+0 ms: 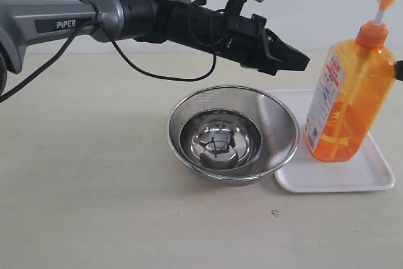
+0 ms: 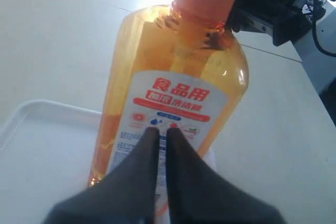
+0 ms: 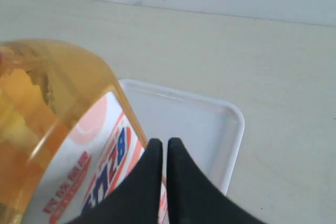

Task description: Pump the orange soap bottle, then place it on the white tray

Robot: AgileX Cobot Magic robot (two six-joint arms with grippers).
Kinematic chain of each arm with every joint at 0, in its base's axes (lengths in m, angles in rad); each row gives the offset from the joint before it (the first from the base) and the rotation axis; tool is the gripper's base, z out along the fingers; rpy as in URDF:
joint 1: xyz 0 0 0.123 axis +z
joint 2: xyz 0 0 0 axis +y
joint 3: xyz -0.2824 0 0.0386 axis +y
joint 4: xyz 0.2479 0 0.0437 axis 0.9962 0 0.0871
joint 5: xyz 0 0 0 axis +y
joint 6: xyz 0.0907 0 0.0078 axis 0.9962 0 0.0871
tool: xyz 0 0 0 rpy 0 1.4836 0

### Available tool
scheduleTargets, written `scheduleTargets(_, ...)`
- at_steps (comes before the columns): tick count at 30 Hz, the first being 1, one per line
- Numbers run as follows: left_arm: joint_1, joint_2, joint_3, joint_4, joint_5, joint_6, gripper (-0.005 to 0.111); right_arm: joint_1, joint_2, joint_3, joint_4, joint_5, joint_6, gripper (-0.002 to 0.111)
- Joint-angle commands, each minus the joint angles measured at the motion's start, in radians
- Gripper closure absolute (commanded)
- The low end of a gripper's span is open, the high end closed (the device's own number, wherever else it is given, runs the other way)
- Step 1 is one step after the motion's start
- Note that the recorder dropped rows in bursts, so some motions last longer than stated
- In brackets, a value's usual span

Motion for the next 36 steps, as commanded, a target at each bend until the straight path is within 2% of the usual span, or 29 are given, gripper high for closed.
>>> scheduleTargets(1,0.037,-0.016,-0.005,0.007,0.044,-0.018,0.102,-0.032,-0.032,-0.006,-0.035,0.020,0.001,0.108)
scheduleTargets(7,0.092,-0.049,-0.003,0.000,0.094,-0.021,0.102,-0.090,-0.126,-0.006,-0.039,0.020,0.045,0.108)
scheduleTargets(14,0.100,-0.131,0.030,0.076,0.065,-0.021,0.102,-0.090,-0.182,-0.004,-0.105,0.008,0.104,0.108)
scheduleTargets(25,0.143,-0.297,0.292,0.062,-0.086,0.090,0.102,-0.090,-0.190,-0.004,-0.146,-0.004,0.146,0.108)
scheduleTargets(30,0.164,-0.370,0.412,-0.041,-0.104,0.192,0.102,-0.090,-0.190,-0.004,-0.146,-0.006,0.152,0.108)
scheduleTargets(36,0.164,-0.418,0.484,-0.098,-0.130,0.280,0.102,-0.090,-0.190,-0.004,-0.146,-0.040,0.157,0.108)
